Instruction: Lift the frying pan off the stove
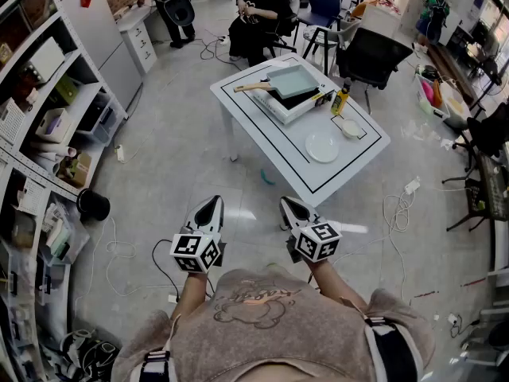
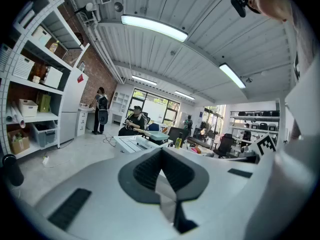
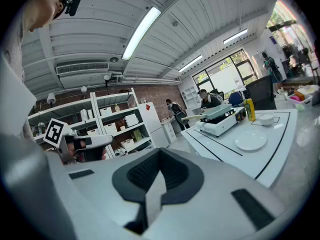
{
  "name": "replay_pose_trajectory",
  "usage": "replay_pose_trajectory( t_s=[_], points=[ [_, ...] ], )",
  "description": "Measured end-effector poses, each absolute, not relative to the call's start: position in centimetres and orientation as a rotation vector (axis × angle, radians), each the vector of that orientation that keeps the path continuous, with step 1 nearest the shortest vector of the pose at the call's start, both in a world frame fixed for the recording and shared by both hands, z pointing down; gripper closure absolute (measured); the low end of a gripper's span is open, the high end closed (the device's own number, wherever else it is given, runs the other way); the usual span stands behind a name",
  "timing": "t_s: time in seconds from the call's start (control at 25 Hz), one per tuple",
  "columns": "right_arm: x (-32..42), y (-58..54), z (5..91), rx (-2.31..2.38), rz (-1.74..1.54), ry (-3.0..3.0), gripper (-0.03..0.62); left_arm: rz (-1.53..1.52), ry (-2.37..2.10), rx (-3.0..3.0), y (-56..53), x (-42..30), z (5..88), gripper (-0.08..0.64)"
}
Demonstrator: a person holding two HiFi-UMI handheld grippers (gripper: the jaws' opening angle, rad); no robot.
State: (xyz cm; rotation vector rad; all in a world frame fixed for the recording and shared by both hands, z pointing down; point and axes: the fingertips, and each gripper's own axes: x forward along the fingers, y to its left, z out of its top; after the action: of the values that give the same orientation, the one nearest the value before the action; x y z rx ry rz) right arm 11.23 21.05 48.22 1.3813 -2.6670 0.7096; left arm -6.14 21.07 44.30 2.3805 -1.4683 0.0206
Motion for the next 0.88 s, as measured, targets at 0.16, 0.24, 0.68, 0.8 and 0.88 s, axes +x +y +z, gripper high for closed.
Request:
replay_pose_trajectory(
  t_s=[0.16,0.24,0.68,0.8,0.88],
  points=[
    [11.0,19.9,47.7,1.368,0.679,-2.7,0.595,0.013,-1.488,2.4,20.0,-6.1,43.9,0.555],
    [11.0,19.9,47.6,1.366,0.681,-2.716,0.595,0.015,-1.498,2.4,19.9,-6.1,43.9,0.555],
    [13.9,20.2,50.3,1.29,0.768,-2.714,0.595,0.007,-1.555,2.364,20.6,-3.2,45.6,0.555],
    [14.1,19.7,50.4,1.273,0.801,-2.733,0.595,0.022,-1.568,2.36,20.5,-2.8,46.0,0.555],
    [14.0,18.9,50.2,1.265,0.8,-2.746,0.594,0.013,-1.573,2.357,19.8,-2.7,46.0,0.555]
  ],
)
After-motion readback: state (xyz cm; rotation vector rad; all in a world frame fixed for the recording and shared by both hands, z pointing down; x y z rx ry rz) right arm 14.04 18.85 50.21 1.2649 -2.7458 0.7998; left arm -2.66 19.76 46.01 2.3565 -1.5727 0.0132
